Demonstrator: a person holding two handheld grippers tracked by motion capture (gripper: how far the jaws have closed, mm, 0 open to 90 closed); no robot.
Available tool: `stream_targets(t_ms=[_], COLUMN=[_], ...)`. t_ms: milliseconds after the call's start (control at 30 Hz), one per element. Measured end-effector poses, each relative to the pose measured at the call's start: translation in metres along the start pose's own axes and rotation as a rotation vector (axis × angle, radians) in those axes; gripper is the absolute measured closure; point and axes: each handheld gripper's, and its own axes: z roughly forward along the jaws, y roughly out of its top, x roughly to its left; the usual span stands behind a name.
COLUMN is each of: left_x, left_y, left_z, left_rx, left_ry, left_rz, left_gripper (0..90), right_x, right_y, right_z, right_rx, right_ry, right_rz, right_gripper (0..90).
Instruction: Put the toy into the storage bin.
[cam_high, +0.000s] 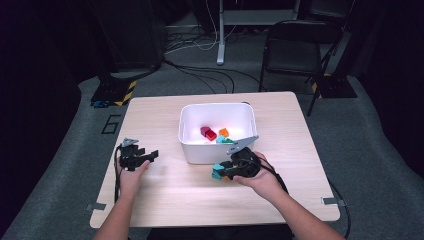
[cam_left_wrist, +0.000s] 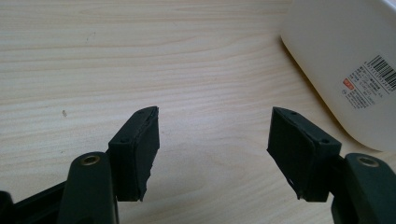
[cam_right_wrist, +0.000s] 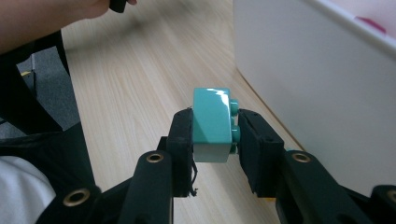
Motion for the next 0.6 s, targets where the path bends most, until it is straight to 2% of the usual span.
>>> stream_targets(t_ms=[367, 600], left_x=[0.001, 0.0], left_y=[0.0, 0.0], left_z=[0.0, 0.0], left_rx=[0.0, 0.0], left_ry=[-0.002, -0.002], left_rz=[0.002, 0.003], left_gripper=[33.6, 33.6], right_x=[-0.008, -0.021], right_y=[0.031, 0.046], right_z=[-0.029, -0.038], right_rx=[-0.052, -0.07], right_ry=[-0.01, -0.062], right_rz=[0.004, 0.006], right_gripper=[66.6, 66.6])
